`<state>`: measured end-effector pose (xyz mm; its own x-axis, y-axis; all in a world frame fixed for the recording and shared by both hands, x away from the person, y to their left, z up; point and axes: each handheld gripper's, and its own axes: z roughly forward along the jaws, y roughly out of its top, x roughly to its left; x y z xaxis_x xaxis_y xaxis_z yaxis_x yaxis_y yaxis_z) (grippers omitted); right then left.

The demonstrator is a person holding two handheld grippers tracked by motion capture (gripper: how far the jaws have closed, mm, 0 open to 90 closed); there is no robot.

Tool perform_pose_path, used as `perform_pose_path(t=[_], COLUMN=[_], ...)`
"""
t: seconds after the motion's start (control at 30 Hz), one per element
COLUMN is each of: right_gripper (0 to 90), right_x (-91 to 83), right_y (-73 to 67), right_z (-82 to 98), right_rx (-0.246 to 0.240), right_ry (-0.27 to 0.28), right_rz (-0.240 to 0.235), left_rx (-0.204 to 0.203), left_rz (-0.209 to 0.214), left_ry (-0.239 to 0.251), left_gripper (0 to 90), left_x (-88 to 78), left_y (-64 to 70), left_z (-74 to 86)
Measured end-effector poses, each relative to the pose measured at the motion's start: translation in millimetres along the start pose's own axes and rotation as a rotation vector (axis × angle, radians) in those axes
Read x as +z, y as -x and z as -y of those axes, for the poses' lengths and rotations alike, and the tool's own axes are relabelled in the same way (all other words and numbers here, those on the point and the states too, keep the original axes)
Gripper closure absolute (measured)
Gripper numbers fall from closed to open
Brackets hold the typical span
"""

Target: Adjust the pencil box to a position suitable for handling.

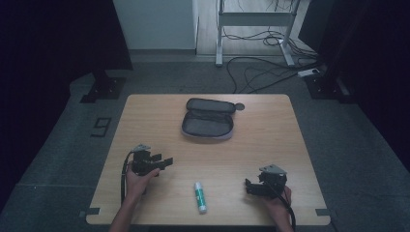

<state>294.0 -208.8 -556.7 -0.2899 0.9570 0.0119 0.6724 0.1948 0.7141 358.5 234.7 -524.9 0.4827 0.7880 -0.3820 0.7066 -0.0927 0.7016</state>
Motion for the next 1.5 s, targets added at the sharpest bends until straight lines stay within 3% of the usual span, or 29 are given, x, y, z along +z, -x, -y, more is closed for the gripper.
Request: perform_pose_path(t=[0.17, 0.4, 0.57, 0.77, 0.87, 1.0, 1.23, 1.5], right_gripper=[0.0, 8.9, 12.2, 12.7, 13.5, 13.4, 13.3, 14.3], right_x=[9.8, 16.8, 17.1, 11.2, 5.9, 7.4, 15.1, 19.8], right_y=[-0.8, -1.2, -3.5, -8.2, -11.9, -14.4, -18.4, -14.5], right_z=[-9.7, -23.3, -33.4, -48.3, -61.7, -72.5, -98.5, -113.3], right_rx=[0.0, 0.016, 0.02, -0.002, -0.03, -0.032, -0.039, -0.029], right_ry=[0.001, -0.004, 0.02, 0.032, 0.076, 0.076, 0.081, 0.096], right_rz=[-0.002, 0.003, -0.025, -0.057, -0.063, -0.076, -0.079, -0.1], left_rx=[0.019, 0.04, 0.043, 0.065, 0.08, 0.092, 0.058, 0.042], left_rz=[-0.016, -0.021, -0.015, -0.013, -0.009, -0.025, -0.032, -0.041], left_ry=[-0.011, -0.003, 0.024, 0.017, 0.007, 0.004, -0.013, -0.018], left_gripper=[34.1, 33.9, 34.4, 34.4, 34.5, 34.6, 35.5, 35.3], left_x=[4.9, 7.8, 10.0, 16.1, 17.1, 20.1, 29.6, 39.3], left_y=[1.4, 7.5, 8.8, 12.0, 14.0, 14.7, 10.5, 12.4], left_z=[-0.1, -6.5, -17.6, -34.6, -42.8, -52.9, -68.3, -84.3])
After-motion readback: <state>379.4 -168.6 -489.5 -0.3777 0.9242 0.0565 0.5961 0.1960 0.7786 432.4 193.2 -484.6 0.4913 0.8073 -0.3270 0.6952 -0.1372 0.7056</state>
